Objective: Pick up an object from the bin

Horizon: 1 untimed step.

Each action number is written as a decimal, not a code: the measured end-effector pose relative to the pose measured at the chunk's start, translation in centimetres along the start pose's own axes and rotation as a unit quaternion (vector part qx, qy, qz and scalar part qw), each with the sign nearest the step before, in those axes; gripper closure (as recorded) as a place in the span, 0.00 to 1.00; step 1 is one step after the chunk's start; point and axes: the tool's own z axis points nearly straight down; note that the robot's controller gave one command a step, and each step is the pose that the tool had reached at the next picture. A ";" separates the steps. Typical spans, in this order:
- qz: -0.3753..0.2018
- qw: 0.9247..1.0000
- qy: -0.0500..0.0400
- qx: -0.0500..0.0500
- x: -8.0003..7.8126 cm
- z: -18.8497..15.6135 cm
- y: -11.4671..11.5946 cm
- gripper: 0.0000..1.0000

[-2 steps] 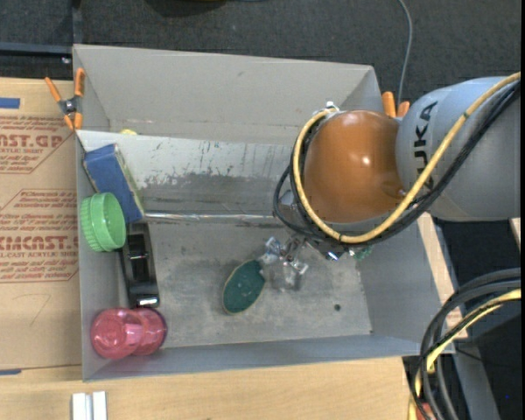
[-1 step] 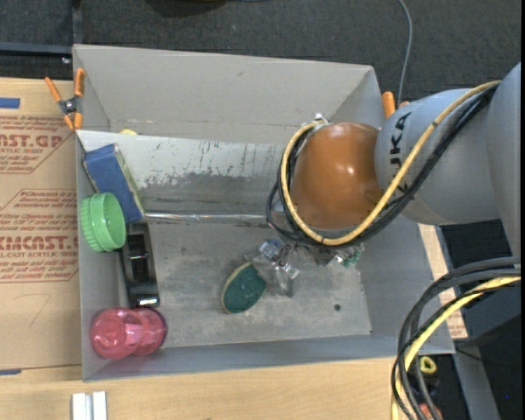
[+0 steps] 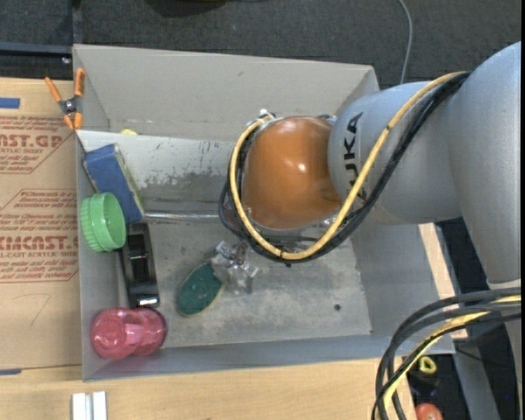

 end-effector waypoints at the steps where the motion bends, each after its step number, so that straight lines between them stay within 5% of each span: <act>1: 0.000 1.000 0.000 0.000 0.0 0.0 0.0 1.00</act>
Offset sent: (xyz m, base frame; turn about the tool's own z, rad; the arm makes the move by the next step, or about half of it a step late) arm -0.0235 0.0550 -0.0078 -0.0128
